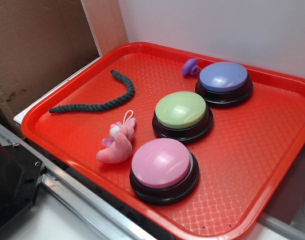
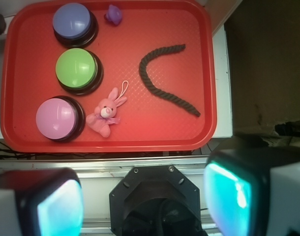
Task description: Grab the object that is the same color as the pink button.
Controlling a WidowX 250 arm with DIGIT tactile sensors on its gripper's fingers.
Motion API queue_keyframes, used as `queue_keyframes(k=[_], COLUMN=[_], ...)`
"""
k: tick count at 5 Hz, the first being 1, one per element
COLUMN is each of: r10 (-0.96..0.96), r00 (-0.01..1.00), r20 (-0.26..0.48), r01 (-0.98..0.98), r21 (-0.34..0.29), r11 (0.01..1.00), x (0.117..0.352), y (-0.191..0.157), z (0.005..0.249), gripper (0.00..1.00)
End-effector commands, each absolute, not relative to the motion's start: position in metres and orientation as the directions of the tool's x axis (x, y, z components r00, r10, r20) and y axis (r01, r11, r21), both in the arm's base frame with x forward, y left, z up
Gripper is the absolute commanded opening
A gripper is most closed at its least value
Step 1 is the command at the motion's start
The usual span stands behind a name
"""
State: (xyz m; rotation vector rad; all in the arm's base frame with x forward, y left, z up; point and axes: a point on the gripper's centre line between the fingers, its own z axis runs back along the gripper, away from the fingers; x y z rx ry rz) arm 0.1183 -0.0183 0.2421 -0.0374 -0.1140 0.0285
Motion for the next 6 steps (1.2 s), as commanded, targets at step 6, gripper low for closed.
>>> queue_keyframes(k=[6], r10=[0.423], r00=[0.894], r20=[0.15], r01=[-0.415], r21=[-0.086], r11=[0.906], x=[0.172], y=[-0.092], z=[0.111], gripper=[1.0])
